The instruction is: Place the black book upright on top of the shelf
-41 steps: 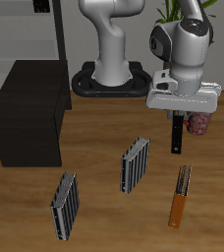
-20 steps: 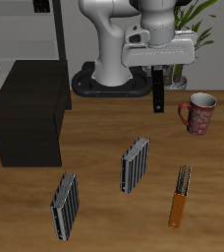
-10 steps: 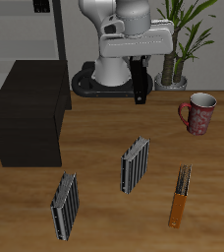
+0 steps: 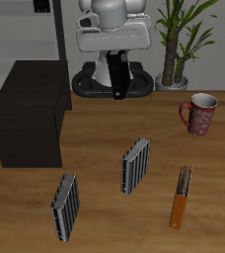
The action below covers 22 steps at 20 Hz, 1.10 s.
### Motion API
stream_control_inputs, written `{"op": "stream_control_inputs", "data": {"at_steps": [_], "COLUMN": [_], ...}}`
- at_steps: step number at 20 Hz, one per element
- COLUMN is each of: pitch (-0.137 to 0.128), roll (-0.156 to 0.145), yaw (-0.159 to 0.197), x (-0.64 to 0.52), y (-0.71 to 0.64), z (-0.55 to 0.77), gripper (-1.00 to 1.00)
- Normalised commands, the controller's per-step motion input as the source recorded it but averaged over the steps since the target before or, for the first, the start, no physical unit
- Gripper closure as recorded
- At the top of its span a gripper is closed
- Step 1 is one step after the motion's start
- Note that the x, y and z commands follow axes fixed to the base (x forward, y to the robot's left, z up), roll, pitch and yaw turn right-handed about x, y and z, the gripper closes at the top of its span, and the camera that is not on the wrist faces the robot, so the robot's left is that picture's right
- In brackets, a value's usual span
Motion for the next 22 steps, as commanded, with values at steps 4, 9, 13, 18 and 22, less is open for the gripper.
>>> {"op": "stream_control_inputs", "data": {"at_steps": [4, 9, 13, 18, 22], "pitch": [-0.020, -0.005, 0.002, 0.006, 0.015], "roll": [-0.031, -0.018, 0.023, -0.023, -0.052], "yaw": [-0.028, -0.003, 0.022, -0.030, -0.031], "x": [-0.05, -0.09, -0.06, -0.02, 0.08], "y": [-0.44, -0.39, -0.33, -0.50, -0.49], "z": [0.18, 0.17, 0.20, 0.22, 0.11], "gripper": [1.00, 1.00, 1.00, 1.00, 1.00]}}
